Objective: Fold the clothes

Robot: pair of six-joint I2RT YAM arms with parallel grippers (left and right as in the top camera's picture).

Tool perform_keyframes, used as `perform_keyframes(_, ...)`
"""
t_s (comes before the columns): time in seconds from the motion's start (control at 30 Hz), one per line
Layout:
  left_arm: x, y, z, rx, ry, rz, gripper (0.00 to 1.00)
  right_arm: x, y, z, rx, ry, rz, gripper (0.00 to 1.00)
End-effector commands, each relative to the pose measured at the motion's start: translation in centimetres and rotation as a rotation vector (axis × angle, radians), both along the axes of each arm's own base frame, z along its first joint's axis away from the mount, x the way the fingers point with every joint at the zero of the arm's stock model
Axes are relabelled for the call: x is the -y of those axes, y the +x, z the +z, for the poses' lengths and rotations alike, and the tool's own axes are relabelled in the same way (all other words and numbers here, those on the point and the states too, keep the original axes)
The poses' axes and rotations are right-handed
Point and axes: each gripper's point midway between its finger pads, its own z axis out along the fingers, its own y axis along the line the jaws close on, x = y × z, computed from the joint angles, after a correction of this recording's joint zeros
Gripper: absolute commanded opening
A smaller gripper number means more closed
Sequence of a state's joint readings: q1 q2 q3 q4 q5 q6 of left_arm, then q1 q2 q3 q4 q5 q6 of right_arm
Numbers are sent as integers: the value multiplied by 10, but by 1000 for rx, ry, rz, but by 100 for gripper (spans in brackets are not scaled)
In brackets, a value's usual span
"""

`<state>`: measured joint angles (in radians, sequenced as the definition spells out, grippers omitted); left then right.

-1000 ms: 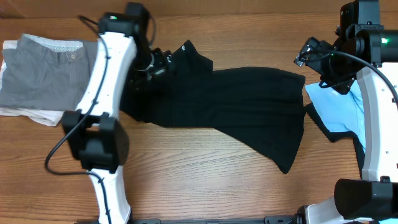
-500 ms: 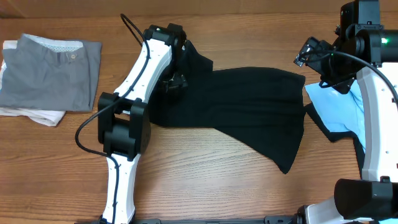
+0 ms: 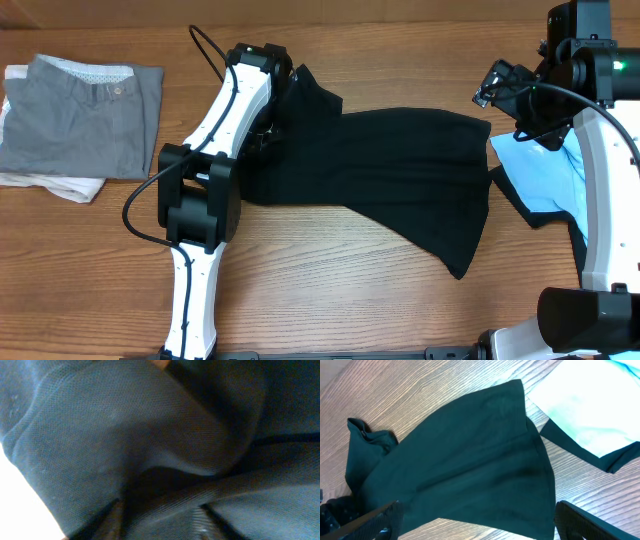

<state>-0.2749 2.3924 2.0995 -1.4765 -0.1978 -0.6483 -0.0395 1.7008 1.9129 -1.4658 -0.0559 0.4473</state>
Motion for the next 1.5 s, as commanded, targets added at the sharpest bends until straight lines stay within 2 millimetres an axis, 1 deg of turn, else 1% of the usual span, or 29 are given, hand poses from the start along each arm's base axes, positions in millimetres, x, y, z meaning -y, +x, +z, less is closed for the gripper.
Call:
perform_keyframes(0.0, -8, -3, -2, -16, 40, -2, 22, 0, 2, 8, 29, 1, 9, 100)
perform_keyframes(0.07, -11, -1, 0, -8, 62, -7, 15, 0, 2, 8, 29, 0, 10, 100)
perform_keyframes(0.13, -15, 4, 3, 13, 75, -2, 15, 0, 3, 8, 30, 0, 10, 100)
perform_keyframes(0.17, -16, 7, 6, 25, 74, 1, 20, 0, 3, 8, 30, 0, 10, 100)
perform_keyframes(0.2, -17, 11, 9, 41, 71, 11, 32, 0, 3, 8, 32, 0, 10, 100)
perform_keyframes(0.23, -20, 21, 14, 81, 61, 28, 60, 0, 4, 9, 35, 0, 11, 100)
perform_keyframes(0.27, -22, 27, 17, 103, 56, 41, 73, 0, 4, 9, 37, 0, 10, 100)
perform_keyframes(0.3, -26, 33, 20, 127, 51, 62, 79, 0, 4, 9, 37, 0, 11, 100)
perform_keyframes(0.37, -32, 42, 23, 166, 27, 107, 82, 0, 4, 9, 37, 0, 11, 100)
perform_keyframes(0.47, -32, 52, 21, 186, -71, 159, 82, 0, 4, 9, 38, 0, 10, 100)
perform_keyframes(0.6, -35, 55, 16, 178, -171, 216, 80, 0, 6, 9, 45, 0, 10, 100)
perform_keyframes(0.7, -43, 52, 12, 166, -167, 231, 79, 0, 8, 10, 50, 0, 10, 100)
perform_keyframes(0.8, -44, 49, 10, 153, -164, 234, 79, 0, 8, 10, 49, 0, 10, 100)
perform_keyframes(0.93, -43, 53, 4, 163, -167, 232, 77, 0, 7, 9, 48, 0, 10, 100)
perform_keyframes(1.03, -42, 57, -4, 165, -177, 237, 76, 0, 7, 9, 47, 0, 10, 100)
perform_keyframes(1.2, -43, 54, -18, 136, -166, 258, 75, 0, 6, 9, 41, 0, 11, 100)
perform_keyframes(1.23, -43, 54, -21, 132, -167, 260, 74, 0, 6, 9, 40, 0, 11, 100)
perform_keyframes(1.33, -45, 51, -27, 113, -160, 266, 66, 0, 5, 8, 37, 0, 11, 100)
perform_keyframes(1.47, -46, 51, -26, 114, -156, 265, 50, 0, 4, 8, 35, 1, 10, 100)
